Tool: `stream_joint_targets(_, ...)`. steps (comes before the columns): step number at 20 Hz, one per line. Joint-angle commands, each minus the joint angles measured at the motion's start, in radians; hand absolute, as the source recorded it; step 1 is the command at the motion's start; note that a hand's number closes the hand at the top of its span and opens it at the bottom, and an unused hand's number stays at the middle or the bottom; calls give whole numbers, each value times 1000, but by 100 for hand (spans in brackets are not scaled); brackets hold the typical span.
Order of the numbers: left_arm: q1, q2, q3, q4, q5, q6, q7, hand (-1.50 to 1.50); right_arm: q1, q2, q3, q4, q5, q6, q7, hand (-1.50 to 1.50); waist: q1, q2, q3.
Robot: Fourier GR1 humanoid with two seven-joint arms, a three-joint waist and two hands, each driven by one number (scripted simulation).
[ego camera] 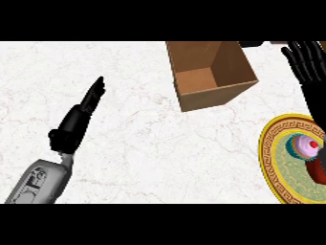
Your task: Pick the bell pepper from the plate and place it in the cardboard box
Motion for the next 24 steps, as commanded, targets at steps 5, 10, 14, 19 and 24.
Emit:
stream_joint_targets(5, 103, -11, 177, -30, 112, 119, 59, 0, 294, -54, -394, 176, -115, -227, 57, 150, -110, -54, 17)
stream_joint_targets(10, 125, -31, 215, -72, 177, 134, 128, 0, 504, -147, -507, 377, 21, -351, 72, -150, -67, -43, 14)
stream_joint_targets(14, 146, -16, 206, -197, 208, 124, 242, 0, 668, -203, -597, 309, 16, -241, -114, -150, -25, -44, 11)
stream_joint_targets(19, 122, -16, 202, -212, 194, 141, 282, 0, 773, -356, -563, 242, 76, -89, 2, -150, -18, -39, 8)
stream_joint_targets(24, 176, -11, 200, -230, 183, 132, 249, 0, 878, -516, -511, 121, 46, 154, 181, -150, -19, -41, 4)
